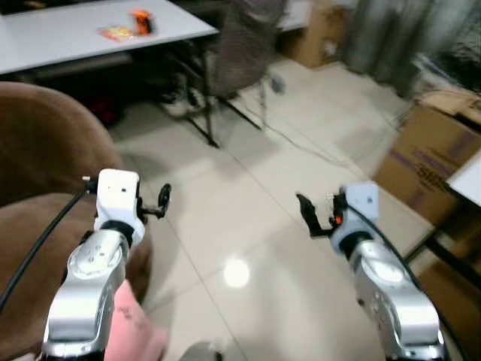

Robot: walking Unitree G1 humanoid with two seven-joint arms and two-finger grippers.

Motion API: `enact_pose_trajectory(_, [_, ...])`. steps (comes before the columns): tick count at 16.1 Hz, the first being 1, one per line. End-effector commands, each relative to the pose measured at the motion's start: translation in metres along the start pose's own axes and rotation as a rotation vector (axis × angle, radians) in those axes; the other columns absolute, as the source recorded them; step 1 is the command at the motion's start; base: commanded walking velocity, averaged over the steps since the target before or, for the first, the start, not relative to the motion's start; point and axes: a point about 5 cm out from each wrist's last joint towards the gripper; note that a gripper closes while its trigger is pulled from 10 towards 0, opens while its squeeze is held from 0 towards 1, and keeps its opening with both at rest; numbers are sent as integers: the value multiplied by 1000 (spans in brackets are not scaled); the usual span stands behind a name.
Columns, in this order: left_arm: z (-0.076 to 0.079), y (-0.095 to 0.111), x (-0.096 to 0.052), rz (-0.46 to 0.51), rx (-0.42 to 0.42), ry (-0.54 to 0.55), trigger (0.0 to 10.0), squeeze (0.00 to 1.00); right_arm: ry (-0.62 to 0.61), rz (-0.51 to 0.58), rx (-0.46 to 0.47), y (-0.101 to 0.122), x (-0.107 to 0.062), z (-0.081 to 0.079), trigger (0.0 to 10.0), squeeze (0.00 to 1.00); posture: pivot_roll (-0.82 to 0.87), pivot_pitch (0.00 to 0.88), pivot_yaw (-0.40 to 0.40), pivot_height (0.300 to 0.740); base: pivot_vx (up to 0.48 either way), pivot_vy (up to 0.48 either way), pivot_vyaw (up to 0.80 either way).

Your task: Move the pillow to the sofa from floor

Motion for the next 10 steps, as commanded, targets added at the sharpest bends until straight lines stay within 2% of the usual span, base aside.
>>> enact_pose_trajectory(1, [-1,3,4,-1,-7,-1,10000,0,-11,31,-16,8,-1,1,10000,1000,-64,0,-15,740,0,0,800])
enact_pose_trajectory(3, [-8,2,6,-16,-14,13,10000,0,7,43,-99,7,-3,0,10000,1000,-87,0,12,740,0,0,800])
enact_pose_trajectory(4, [-8,1,6,-25,2,7,10000,0,-5,50,-104,9,-6,2,10000,1000,-82,0,17,740,0,0,800])
enact_pose_trajectory(7, [-7,4,9,-17,-6,13,10000,0,-60,38,-51,7,-11,3,10000,1000,-83,0,2,740,0,0,800])
enact_pose_trajectory(10, [-8,2,8,-6,-63,48,10000,0,-97,46,6,10,-10,6,10000,1000,-86,0,-17,740,0,0,800])
Point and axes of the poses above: a point about 5 cm out from each wrist's last joint towards the gripper, its own x axis pointing out of the wrist towards the gripper, its own y axis along the axis of the wrist's last joint, z = x × y, and after that the axes turned 13 degrees about -x, right-handed
